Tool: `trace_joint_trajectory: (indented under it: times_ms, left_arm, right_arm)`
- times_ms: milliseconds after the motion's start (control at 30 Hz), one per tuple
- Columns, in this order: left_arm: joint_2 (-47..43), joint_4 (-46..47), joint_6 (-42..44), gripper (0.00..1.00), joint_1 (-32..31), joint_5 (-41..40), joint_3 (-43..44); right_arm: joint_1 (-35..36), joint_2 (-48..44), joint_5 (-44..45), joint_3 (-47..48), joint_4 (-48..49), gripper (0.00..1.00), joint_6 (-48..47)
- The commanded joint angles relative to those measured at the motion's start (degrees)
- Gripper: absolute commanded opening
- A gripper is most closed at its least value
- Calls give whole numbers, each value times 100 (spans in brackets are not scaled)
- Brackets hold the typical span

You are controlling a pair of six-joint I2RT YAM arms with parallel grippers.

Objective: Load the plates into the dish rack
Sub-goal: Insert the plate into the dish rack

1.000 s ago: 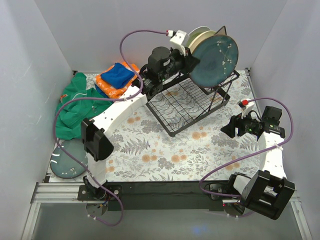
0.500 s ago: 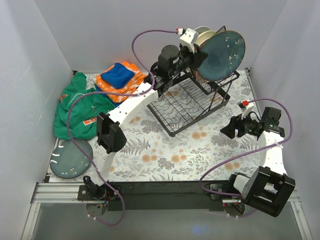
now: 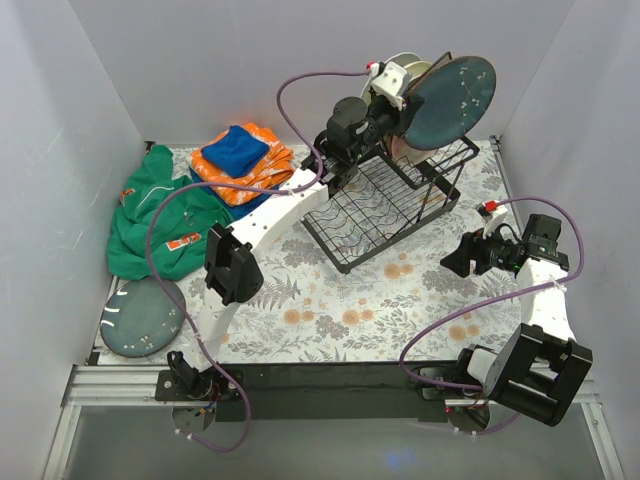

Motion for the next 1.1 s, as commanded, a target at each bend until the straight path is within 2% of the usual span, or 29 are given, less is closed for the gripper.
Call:
trace_joint_trajectory:
  times_ms: [0, 667, 1067]
  left_arm:
    - [-213, 1196, 565, 0, -157, -498, 515]
    - [-151, 1548, 2181, 0, -517, -972, 260]
    - [-143, 1618, 2586, 0, -623, -1227, 84]
  right_arm:
    - [-44, 18, -184, -17, 106, 71, 38]
    - [-114, 124, -237, -26, 106, 71, 30]
    - [-158, 150, -281, -17, 106, 72, 30]
